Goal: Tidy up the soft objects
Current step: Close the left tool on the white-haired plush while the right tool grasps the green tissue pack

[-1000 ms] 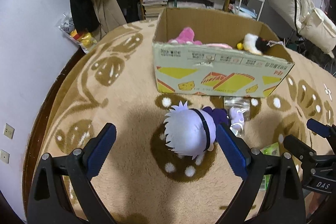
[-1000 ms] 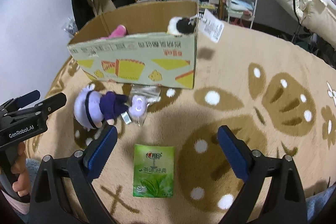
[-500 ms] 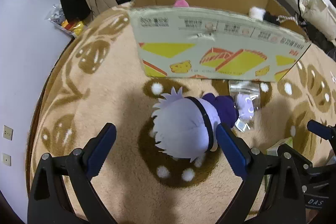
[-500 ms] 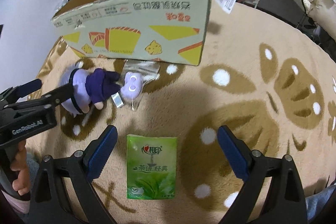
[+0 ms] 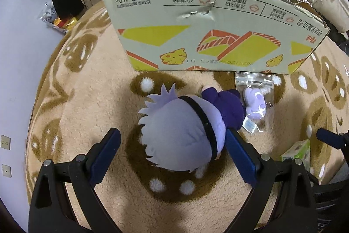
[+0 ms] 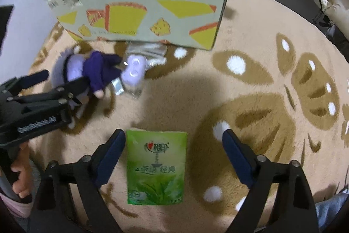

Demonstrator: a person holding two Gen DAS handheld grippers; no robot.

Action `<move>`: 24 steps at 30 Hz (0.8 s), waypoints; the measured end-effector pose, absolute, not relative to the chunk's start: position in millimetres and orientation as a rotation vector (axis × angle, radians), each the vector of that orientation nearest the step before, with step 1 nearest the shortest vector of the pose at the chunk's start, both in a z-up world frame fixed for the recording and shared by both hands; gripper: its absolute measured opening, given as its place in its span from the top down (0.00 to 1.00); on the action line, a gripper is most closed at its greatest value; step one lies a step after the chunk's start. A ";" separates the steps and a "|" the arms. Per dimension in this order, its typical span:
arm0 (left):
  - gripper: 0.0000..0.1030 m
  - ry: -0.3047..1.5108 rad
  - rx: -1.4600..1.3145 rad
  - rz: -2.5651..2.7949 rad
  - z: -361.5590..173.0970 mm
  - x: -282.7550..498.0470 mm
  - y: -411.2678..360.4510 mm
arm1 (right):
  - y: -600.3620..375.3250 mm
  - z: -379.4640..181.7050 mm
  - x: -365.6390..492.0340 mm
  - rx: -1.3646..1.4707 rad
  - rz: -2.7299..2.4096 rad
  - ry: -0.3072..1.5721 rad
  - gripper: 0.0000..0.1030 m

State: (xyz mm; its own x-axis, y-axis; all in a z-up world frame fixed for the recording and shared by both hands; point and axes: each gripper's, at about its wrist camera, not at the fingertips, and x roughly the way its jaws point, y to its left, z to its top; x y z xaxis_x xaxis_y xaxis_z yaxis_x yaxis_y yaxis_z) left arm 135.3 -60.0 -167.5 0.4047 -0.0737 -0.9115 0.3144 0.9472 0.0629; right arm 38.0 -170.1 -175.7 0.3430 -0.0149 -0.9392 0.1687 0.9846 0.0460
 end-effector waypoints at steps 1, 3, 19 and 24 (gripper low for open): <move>0.08 1.129 0.243 -0.249 -167.9 135.5 -60.5 | -169.7 -180.1 38.4 0.148 -0.116 1.232 0.18; 0.08 1.131 0.258 -0.251 -170.2 135.1 -63.3 | -171.5 -187.3 41.0 0.170 -0.117 1.265 0.29; 0.39 1.174 0.190 -0.312 -174.1 132.3 -65.6 | -183.2 -191.4 32.3 0.262 -0.128 1.295 0.33; 0.40 1.124 0.214 -0.271 -162.4 123.8 -66.5 | -182.6 -181.4 33.7 0.261 -0.114 1.253 0.42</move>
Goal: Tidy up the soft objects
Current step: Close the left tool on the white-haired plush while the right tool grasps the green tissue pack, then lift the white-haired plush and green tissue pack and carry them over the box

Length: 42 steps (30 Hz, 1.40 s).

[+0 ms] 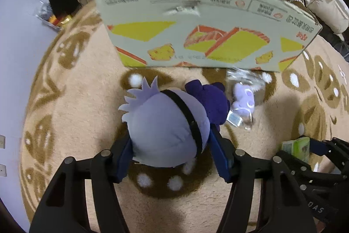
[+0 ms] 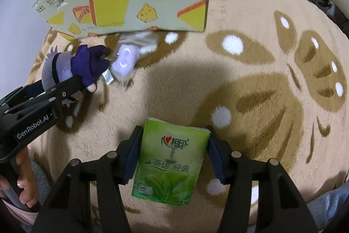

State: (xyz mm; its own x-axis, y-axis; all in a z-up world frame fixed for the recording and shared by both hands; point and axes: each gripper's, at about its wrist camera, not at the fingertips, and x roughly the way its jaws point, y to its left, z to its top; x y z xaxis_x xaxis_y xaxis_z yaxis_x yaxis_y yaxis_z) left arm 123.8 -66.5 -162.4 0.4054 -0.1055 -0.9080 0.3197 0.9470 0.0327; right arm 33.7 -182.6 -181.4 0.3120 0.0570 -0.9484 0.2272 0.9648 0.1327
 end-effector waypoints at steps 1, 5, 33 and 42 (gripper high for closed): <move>0.40 1.110 0.213 -0.264 -158.6 121.8 -64.8 | -183.0 -178.9 34.0 0.263 -0.106 1.235 0.42; 0.40 1.067 0.176 -0.245 -145.4 117.9 -58.5 | -183.1 -161.9 33.7 0.248 -0.099 1.142 0.42; 0.40 0.561 0.188 -0.141 -41.7 73.8 -43.0 | -188.8 -54.7 29.9 0.081 -0.176 0.533 0.42; 0.39 0.473 0.208 -0.156 -20.8 98.1 -54.4 | -190.7 -33.8 44.6 0.022 -0.156 0.457 0.42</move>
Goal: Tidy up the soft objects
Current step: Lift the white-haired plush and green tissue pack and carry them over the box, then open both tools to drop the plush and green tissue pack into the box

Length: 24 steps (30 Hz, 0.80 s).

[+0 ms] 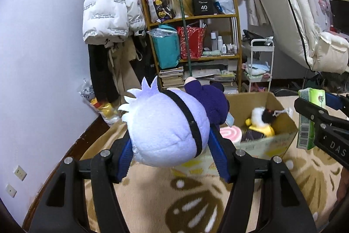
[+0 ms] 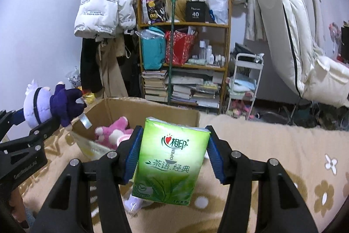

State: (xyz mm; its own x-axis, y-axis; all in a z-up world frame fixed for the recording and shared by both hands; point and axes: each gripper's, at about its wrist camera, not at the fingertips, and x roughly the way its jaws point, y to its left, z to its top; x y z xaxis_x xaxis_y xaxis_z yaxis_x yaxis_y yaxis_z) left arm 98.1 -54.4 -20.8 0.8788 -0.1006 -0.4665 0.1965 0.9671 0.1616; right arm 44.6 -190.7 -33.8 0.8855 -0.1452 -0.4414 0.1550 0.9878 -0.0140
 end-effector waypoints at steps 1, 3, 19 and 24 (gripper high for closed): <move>0.39 0.470 0.205 -0.160 -19.7 101.7 -55.8 | -190.8 -32.4 47.1 0.017 -0.152 0.453 0.42; 0.39 0.466 0.214 -0.166 -18.6 109.9 -60.2 | -190.8 -29.8 52.7 0.010 -0.152 0.448 0.42; 0.37 0.508 0.296 -0.199 -44.5 147.5 -85.4 | -220.4 -35.7 96.7 0.106 -0.109 0.472 0.42; 0.33 0.542 0.299 -0.199 -55.9 157.2 -89.1 | -226.1 -46.3 103.5 0.174 -0.056 0.491 0.41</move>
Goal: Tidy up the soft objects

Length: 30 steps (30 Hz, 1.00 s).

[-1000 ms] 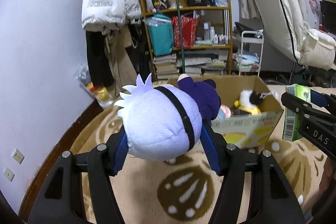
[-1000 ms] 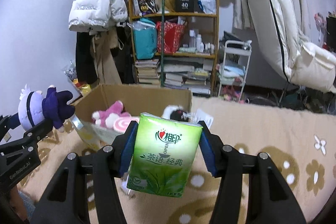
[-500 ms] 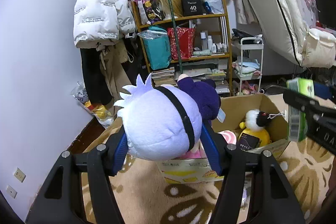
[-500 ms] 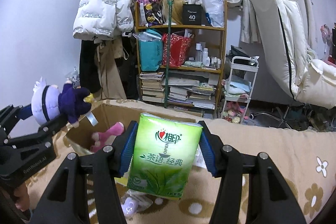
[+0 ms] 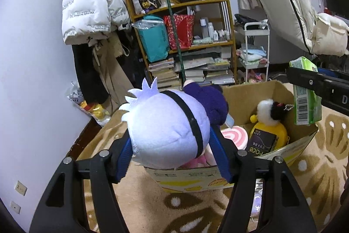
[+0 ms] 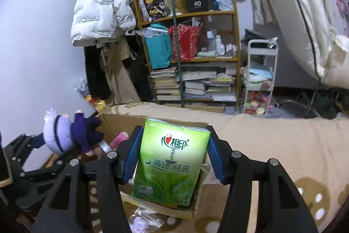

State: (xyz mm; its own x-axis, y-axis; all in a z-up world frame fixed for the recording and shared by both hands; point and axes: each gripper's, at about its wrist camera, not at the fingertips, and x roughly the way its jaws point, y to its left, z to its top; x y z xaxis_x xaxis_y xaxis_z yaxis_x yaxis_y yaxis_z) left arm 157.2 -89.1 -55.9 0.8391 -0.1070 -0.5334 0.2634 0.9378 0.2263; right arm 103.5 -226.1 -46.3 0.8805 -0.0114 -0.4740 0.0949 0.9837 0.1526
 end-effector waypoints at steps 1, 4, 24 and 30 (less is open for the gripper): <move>0.27 0.546 0.300 -0.196 -57.4 158.5 -89.3 | -224.6 -48.4 103.6 0.167 -0.051 0.494 0.41; 0.21 0.524 0.307 -0.189 -57.6 157.2 -89.5 | -219.9 -52.0 105.6 0.124 -0.050 0.502 0.41; 0.09 0.506 0.313 -0.216 -45.6 119.0 -65.0 | -227.8 -39.7 81.5 0.131 -0.045 0.523 0.13; 0.09 0.530 0.291 -0.225 -43.5 89.2 -59.4 | -221.4 -34.0 55.4 0.102 -0.044 0.530 0.08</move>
State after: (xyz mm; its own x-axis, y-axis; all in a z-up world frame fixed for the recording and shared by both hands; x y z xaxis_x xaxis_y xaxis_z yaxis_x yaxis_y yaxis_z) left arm 89.2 -59.4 -43.5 0.8397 -0.1353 -0.5260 0.2843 0.9347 0.2135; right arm 55.4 -221.4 -34.0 0.8620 -0.0152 -0.5067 0.0681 0.9940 0.0860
